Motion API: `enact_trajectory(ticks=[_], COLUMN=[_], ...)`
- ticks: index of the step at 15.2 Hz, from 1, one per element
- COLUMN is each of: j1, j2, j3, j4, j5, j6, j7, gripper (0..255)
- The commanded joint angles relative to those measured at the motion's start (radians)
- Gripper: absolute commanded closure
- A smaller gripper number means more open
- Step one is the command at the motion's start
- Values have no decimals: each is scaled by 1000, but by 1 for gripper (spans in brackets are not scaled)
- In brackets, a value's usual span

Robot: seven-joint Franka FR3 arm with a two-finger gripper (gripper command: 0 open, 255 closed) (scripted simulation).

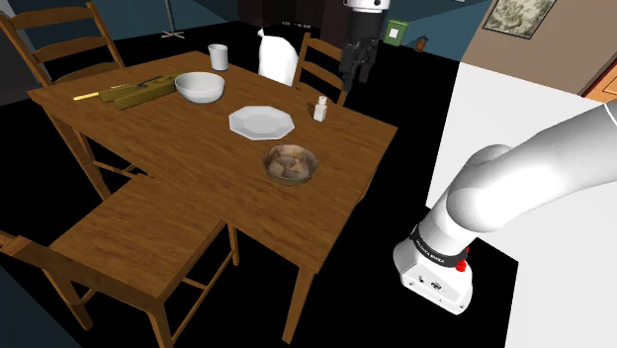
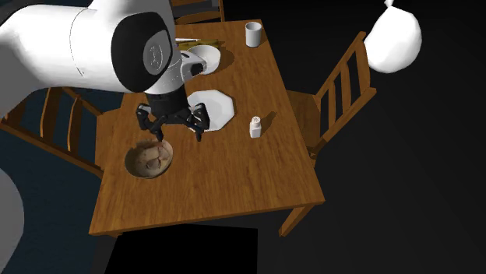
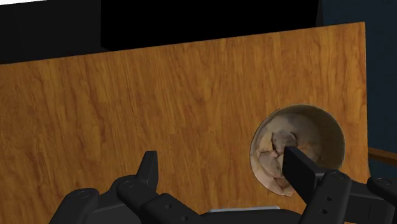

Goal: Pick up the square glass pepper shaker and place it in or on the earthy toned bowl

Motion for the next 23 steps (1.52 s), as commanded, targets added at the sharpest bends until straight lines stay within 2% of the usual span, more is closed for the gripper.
enact_trajectory(ticks=[1,12,18,23], j1=[-6,-43,-70,-99], j2=[62,452,683,886], j3=[-18,-96,-117,-123], j4=[15,225,408,605], j5=[-17,-66,-69,-66], j6=[39,184,215,210], j7=[-35,-207,-292,-355], gripper=[0,0,0,0])
